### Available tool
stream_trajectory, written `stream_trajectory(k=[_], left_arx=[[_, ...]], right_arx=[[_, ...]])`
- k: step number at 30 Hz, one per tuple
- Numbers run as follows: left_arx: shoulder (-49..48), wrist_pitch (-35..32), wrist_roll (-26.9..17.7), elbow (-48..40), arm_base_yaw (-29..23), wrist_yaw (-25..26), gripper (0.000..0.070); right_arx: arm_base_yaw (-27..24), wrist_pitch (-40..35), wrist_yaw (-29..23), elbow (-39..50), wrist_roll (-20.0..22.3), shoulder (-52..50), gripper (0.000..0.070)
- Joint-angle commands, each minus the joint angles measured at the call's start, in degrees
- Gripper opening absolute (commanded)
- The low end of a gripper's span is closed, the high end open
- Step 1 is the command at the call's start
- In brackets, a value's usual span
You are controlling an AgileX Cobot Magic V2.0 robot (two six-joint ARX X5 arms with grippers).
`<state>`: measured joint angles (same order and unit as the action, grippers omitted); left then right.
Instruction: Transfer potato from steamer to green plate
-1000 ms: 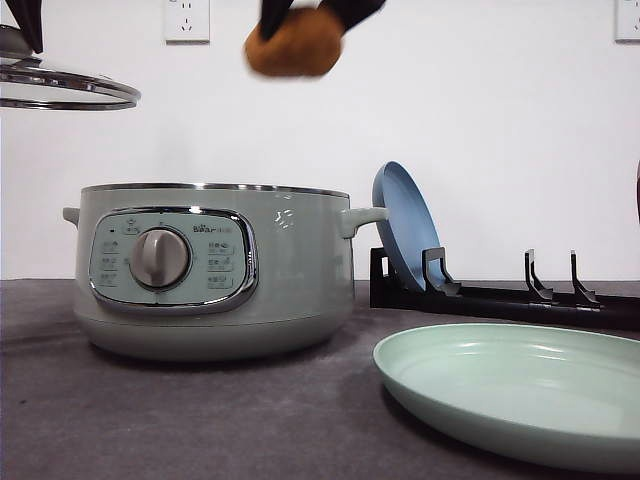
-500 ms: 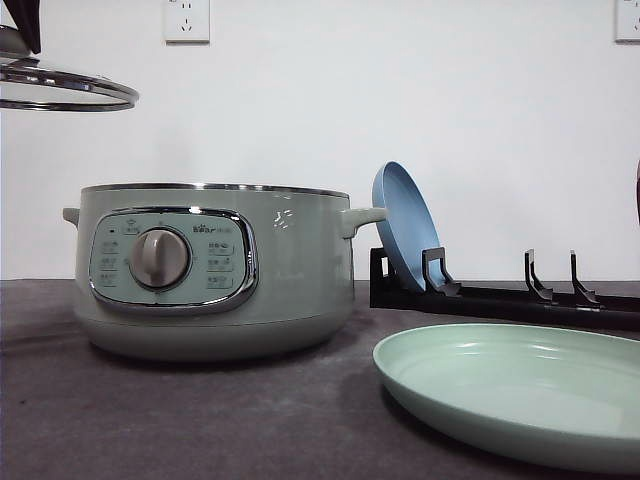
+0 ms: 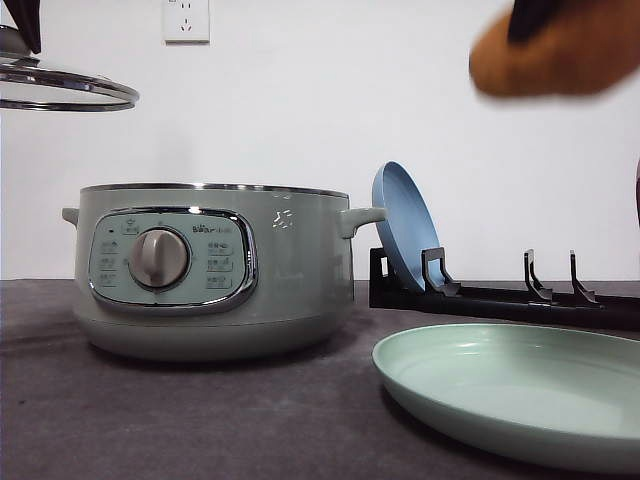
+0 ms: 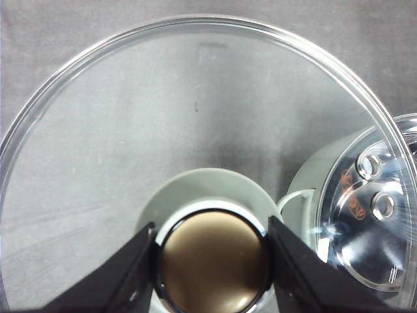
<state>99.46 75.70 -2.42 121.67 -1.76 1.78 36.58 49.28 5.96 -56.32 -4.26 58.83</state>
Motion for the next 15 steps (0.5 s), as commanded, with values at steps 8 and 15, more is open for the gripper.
stream_trajectory(k=[8,15], left_arx=[[-0.9,-1.6,0.1,2.0,-0.1,0.1,0.0001],[-0.9,-1.6,0.5,2.0,-0.1,0.1,0.0001]], right_arx=[[0.1,-22.5,-0.5,18.5,-11.0,4.1,0.0314],[-1.5,-26.2,-1.5,22.7,-10.9,9.1,0.0314]])
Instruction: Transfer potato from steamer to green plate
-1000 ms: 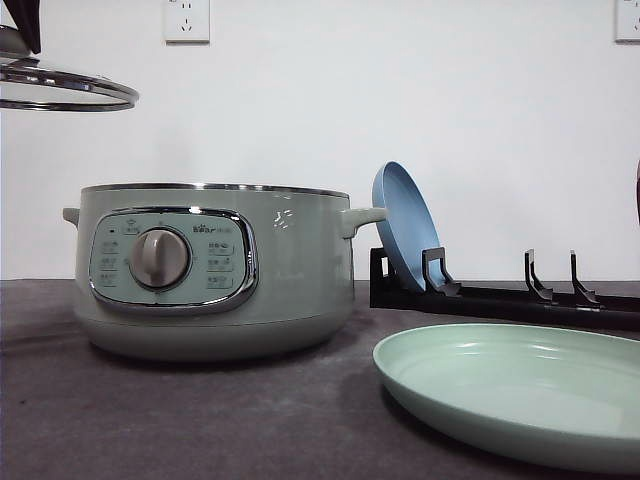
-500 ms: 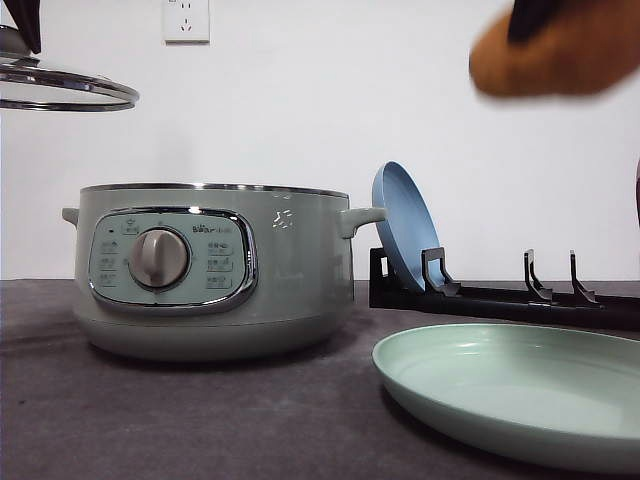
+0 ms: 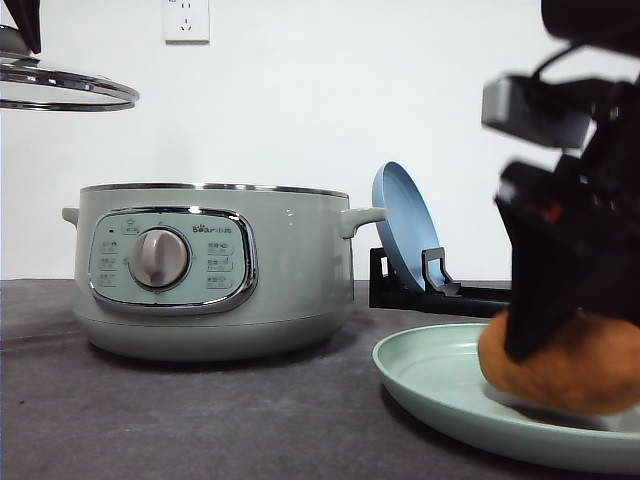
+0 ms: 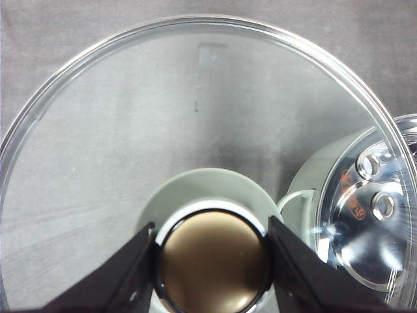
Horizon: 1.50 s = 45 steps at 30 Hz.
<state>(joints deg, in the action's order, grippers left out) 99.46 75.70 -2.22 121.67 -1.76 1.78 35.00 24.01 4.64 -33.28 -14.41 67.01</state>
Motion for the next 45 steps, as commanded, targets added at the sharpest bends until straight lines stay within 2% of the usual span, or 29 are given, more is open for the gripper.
stream_trajectory(k=[1,16,21,24,28,36,45], left_arx=[[-0.9,-1.6,0.3,2.0,-0.1,0.2,0.0001],[-0.9,-1.8,0.3,2.0,-0.1,0.2,0.0001],[-0.9,-1.8,0.3,2.0,-0.1,0.2,0.0001],[-0.9,-1.8,0.3,2.0,-0.1,0.2,0.0001],[-0.9,-1.8,0.3,2.0,-0.1,0.2,0.0001],[-0.9,-1.7,0.3,2.0,0.0,0.2,0.0001],[-0.9,-1.5,0.6,1.9,2.2,0.2,0.0001]], right_arx=[[-0.2,-1.2,-0.2,-0.3,-0.5,1.7,0.0314],[-1.5,-4.5,-0.2,-0.3,-0.3,3.8,0.0327],[-1.5,-4.3,-0.2,-0.7,-0.5,2.9,0.0500],[-1.5,-3.0,-0.2,-2.0,-0.9,1.1,0.0551],[-1.5,3.7,-0.2,-7.1,-1.3,-3.0,0.0557],[-1.5,23.1,-0.2,-24.1,-0.4,-12.4,0.0622],[-1.5,34.3,-3.4,-39.0,-0.1,-22.3,0.0632]])
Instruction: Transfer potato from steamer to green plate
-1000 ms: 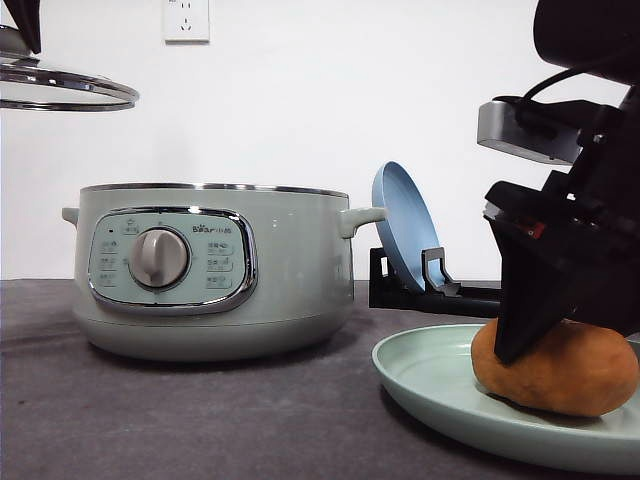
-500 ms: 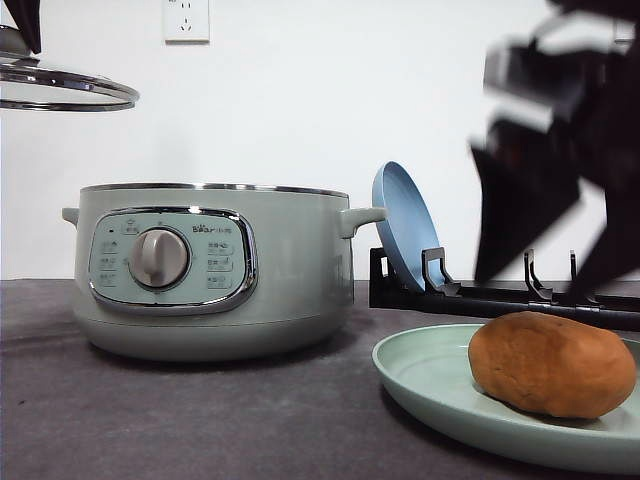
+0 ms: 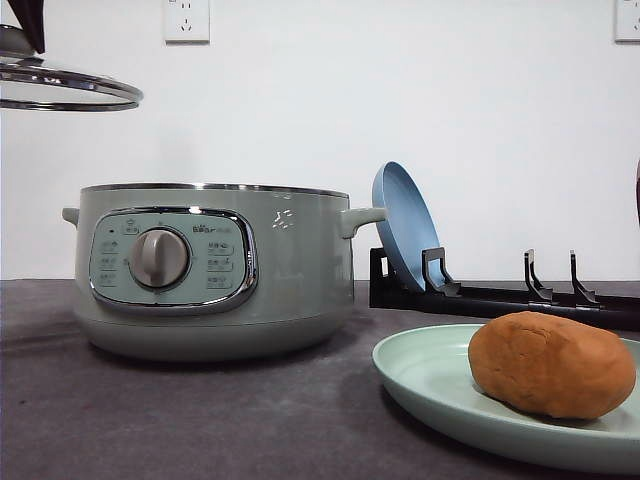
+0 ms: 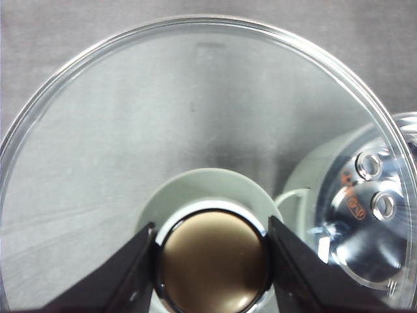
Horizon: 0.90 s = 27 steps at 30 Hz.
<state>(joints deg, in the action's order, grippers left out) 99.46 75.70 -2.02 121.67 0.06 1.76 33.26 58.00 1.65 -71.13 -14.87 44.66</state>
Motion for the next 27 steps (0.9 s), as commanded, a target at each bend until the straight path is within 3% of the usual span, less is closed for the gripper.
stream_trajectory(k=[1,13,27], left_arx=[[-0.9,-1.5,0.4,1.9,0.9,0.2,0.0001],[-0.9,-1.4,1.1,1.9,9.5,0.2,0.0001],[-0.7,-1.6,1.2,1.9,22.8,0.2,0.0001]], right_arx=[[0.2,0.9,-0.6,-2.1,0.3,-1.0,0.0632],[0.2,1.5,-0.6,-3.6,-2.2,-11.3,0.0631],[0.2,1.2,-0.6,-3.6,-3.5,-11.8,0.0631]])
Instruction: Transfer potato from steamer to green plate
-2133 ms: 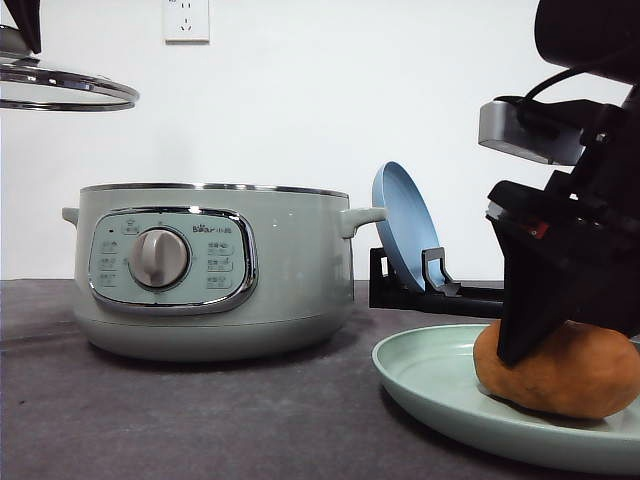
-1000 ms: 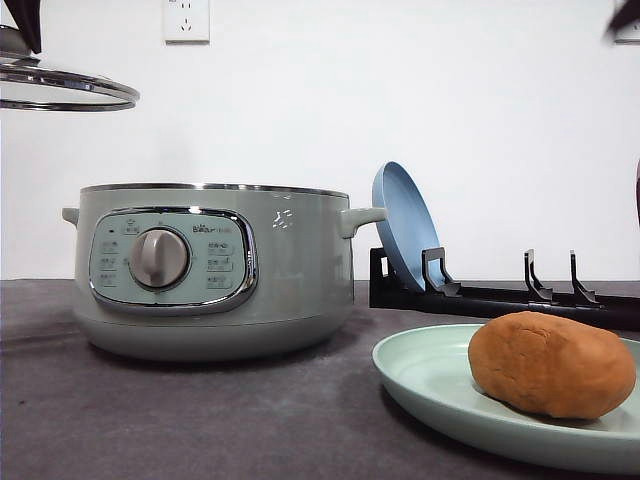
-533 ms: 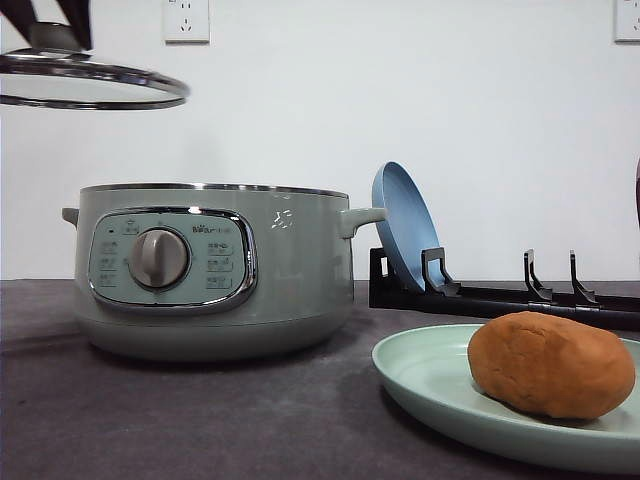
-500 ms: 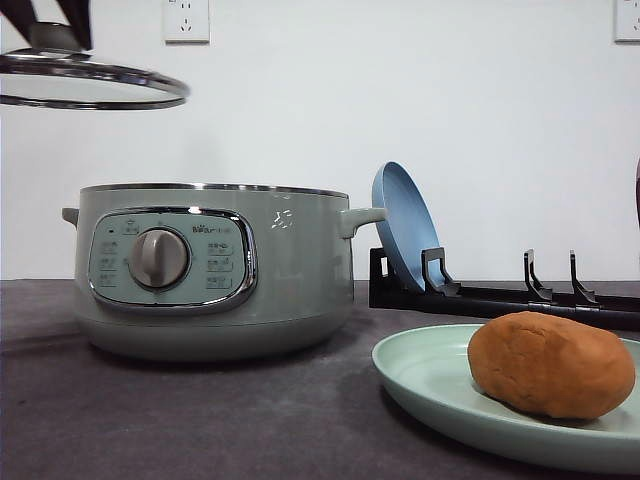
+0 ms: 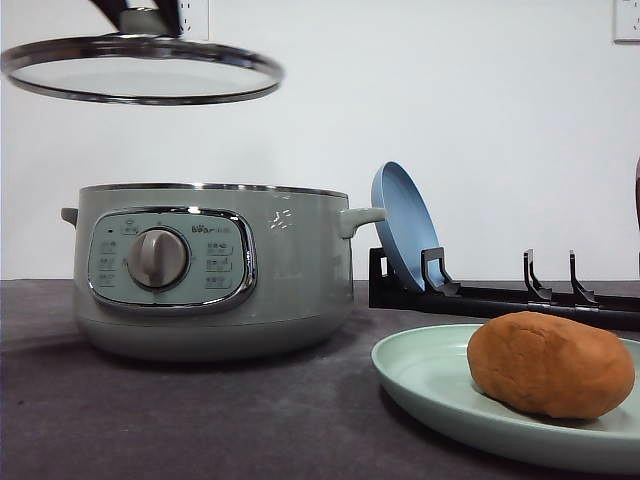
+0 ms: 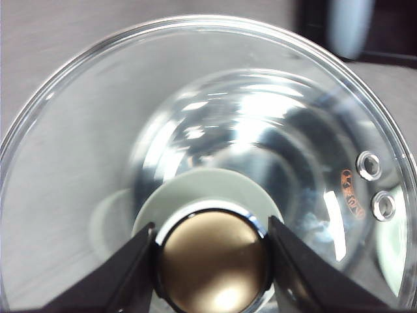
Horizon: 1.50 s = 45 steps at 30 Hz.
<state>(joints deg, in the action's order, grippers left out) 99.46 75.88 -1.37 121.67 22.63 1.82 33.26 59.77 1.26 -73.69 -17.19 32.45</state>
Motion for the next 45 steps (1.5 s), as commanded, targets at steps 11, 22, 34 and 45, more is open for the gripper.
stream_trajectory(k=[11,22,34,45], left_arx=[[1.6,-1.9,0.5,1.6,4.0,0.1,0.0001],[6.1,-1.7,0.5,1.6,4.4,0.1,0.0001],[10.7,-1.8,0.1,1.6,4.8,0.1,0.0001],[13.0,-2.2,0.1,1.6,4.8,0.1,0.0001]], right_arx=[[0.2,-0.5,-0.2,-1.0,-1.5,0.4,0.0631],[0.2,-0.1,-0.2,-1.0,-1.5,0.4,0.0631],[0.2,0.5,-0.4,-1.0,-1.4,0.4,0.0631],[0.2,0.5,-1.8,-1.0,-1.2,0.4,0.0631]])
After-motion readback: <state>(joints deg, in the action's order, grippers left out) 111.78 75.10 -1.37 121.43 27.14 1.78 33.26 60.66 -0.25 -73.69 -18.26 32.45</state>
